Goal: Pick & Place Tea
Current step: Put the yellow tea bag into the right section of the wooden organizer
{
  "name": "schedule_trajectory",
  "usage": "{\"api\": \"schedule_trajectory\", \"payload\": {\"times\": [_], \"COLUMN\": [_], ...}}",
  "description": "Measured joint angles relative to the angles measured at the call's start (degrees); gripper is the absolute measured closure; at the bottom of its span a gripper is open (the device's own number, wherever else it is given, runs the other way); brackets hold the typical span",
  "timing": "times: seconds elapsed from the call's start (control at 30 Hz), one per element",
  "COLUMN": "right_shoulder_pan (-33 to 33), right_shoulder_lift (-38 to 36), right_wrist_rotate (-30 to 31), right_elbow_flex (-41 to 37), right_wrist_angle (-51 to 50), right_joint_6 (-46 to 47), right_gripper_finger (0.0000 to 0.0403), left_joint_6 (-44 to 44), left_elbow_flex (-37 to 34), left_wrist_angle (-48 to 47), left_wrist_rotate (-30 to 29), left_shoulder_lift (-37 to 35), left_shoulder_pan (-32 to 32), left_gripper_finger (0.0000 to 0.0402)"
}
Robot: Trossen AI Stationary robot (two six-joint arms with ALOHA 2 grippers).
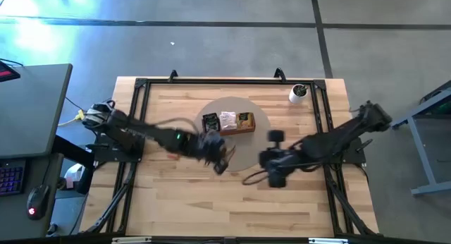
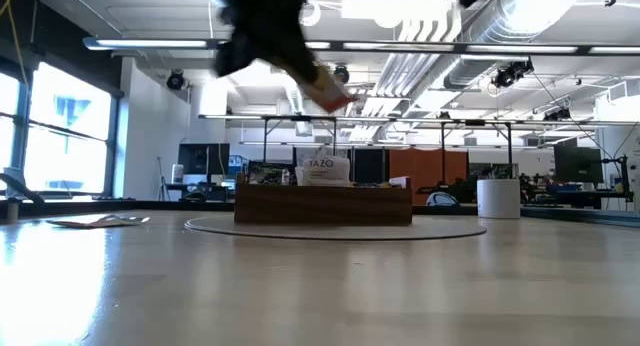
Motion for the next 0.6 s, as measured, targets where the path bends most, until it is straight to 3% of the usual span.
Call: {"api": "schedule_trajectory", "payload": {"times": [0.1, 0.2, 0.3, 0.43, 0.6], "right_shoulder_pan": [3.88, 7.29, 9.06, 9.32, 7.61], "right_shoulder_lift": [-3.91, -7.67, -11.31, -15.8, -20.36], "right_wrist_rotate": [4.77, 8.51, 7.86, 2.72, 3.59], "right_elbow_flex": [-0.44, -4.77, -12.55, -24.74, -36.99], "right_wrist_angle": [-5.61, -4.95, -1.26, 5.51, 17.52], "right_joint_6": [7.44, 13.2, 17.78, 21.13, 19.59], "right_gripper_finger": [0.0402, 0.04, 0.0401, 0.04, 0.04], "left_joint_6": [11.62, 22.2, 28.73, 35.85, 42.53], "left_elbow_flex": [4.82, 8.67, 11.74, 16.34, 22.92], "left_wrist_angle": [-1.44, -0.01, -0.79, -0.6, -2.85], "left_wrist_rotate": [3.94, 9.74, 13.15, 13.02, 13.06], "left_shoulder_lift": [1.87, 4.27, 7.64, 13.16, 17.46], "left_shoulder_pan": [5.97, 11.12, 15.41, 20.11, 24.77], "left_gripper_finger": [0.0397, 0.0397, 0.0397, 0.0397, 0.0397]}}
